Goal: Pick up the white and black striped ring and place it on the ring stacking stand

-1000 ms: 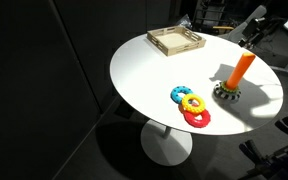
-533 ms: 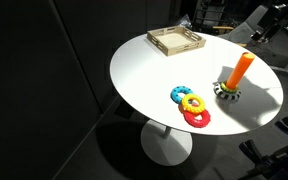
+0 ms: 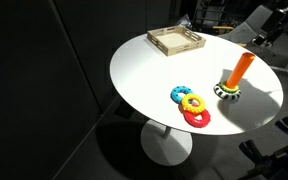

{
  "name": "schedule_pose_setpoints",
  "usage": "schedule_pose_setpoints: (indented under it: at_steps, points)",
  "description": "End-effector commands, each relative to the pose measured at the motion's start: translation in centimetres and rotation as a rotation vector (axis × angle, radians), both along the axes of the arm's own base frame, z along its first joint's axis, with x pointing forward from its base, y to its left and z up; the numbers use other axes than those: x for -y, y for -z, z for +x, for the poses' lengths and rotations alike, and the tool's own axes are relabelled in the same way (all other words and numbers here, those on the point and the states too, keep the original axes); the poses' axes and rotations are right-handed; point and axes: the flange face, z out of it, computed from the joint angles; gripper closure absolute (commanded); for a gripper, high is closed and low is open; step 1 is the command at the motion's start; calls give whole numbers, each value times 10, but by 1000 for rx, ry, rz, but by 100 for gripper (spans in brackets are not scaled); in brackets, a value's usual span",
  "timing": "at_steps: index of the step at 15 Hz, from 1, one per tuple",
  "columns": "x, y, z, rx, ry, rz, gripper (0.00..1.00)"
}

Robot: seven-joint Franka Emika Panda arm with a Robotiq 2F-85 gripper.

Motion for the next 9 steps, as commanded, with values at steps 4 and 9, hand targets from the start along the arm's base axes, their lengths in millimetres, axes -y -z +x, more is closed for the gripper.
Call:
schedule_pose_setpoints:
  at_steps: [4, 9]
  points:
    - [-20, 5, -5, 22, -58, -2, 58]
    - [-23, 19, -8, 45, -79, -22, 58]
